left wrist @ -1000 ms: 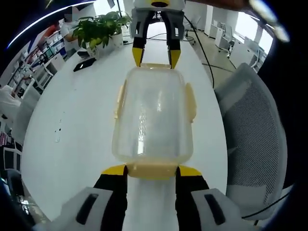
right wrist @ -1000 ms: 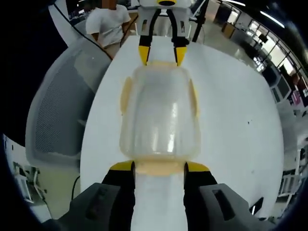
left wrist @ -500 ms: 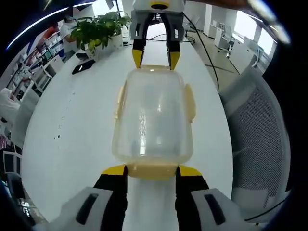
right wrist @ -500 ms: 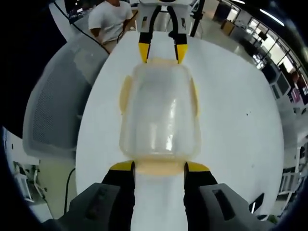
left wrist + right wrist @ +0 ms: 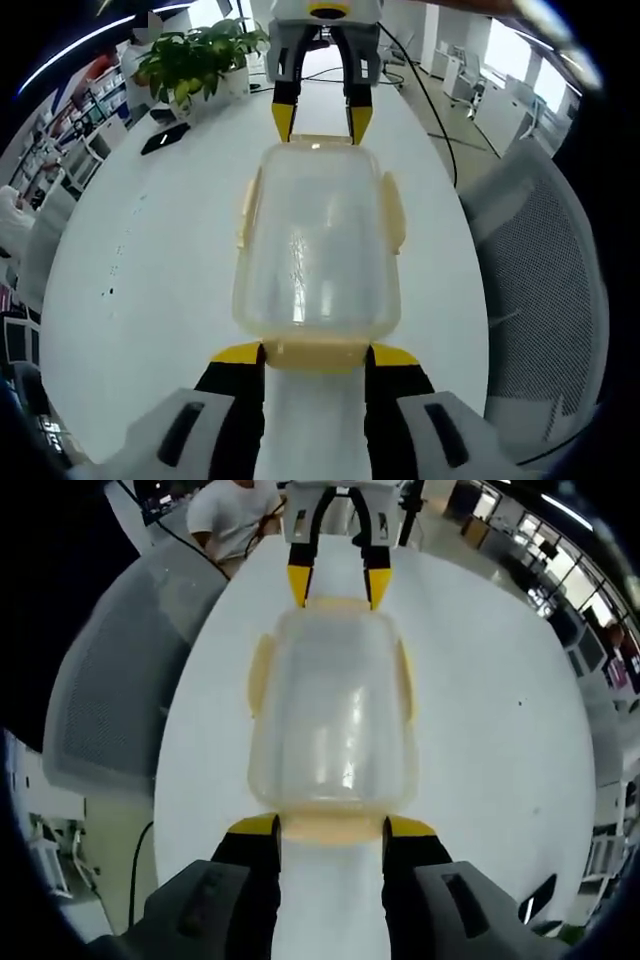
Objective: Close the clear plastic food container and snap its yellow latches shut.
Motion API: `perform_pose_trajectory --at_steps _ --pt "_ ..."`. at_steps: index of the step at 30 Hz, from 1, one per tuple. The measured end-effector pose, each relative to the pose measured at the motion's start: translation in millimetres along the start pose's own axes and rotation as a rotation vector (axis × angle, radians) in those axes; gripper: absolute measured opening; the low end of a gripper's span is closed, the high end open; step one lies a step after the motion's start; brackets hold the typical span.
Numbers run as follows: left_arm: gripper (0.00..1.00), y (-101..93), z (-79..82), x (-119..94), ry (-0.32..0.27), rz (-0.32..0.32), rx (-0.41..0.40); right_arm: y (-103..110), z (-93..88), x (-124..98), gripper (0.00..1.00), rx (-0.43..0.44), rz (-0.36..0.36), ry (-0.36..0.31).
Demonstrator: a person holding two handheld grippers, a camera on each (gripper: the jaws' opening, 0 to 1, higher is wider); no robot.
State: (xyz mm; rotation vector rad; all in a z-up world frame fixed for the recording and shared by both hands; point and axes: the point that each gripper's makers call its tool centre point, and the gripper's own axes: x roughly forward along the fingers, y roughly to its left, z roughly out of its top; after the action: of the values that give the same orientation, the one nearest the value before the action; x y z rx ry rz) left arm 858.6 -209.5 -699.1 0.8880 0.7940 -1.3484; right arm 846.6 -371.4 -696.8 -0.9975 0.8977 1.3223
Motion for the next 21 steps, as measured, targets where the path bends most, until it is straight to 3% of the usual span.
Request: perform_pose_trajectory --at_steps 21 --pt "0.33 0.3 0.7 24 -0.003 -0.032 -0.012 2 -20.4 20 0.37 0.031 0.046 0.034"
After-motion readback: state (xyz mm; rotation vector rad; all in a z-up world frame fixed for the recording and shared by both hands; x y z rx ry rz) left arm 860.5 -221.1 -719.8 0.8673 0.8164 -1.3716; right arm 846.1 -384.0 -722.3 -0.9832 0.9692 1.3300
